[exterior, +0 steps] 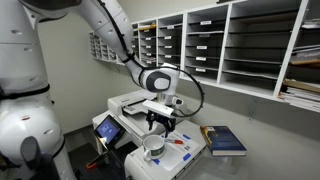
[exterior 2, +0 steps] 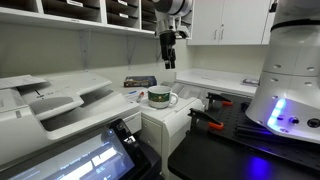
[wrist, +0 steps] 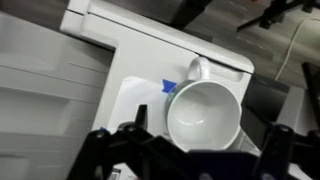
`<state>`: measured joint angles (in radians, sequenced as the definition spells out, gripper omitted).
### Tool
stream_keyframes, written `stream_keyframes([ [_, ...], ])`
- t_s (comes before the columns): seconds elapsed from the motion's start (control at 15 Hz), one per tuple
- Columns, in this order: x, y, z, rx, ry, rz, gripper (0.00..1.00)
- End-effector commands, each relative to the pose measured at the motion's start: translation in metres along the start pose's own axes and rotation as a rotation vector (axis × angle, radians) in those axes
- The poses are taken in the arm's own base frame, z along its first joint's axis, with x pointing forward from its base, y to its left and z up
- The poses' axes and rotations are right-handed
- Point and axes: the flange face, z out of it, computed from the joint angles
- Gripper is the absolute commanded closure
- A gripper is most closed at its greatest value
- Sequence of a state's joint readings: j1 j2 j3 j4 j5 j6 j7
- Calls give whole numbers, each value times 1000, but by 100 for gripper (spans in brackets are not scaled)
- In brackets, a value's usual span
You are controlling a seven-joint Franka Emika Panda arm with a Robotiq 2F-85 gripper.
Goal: Move the mug to the right
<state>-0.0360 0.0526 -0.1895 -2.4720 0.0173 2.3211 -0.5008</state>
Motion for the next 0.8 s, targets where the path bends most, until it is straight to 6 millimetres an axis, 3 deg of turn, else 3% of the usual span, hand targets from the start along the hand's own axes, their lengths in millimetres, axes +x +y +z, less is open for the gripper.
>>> stream_keyframes([
  [0.0, 0, 12, 29, -68, -35, 7, 0],
  [0.27, 9, 9, 66, -45, -72, 29, 0],
  [0.6, 45, 5, 87, -147, 59, 205, 1],
  [0.67, 49, 6, 90, -162, 64, 232, 9],
  [0.73, 52, 7, 94, -162, 51, 249, 26],
])
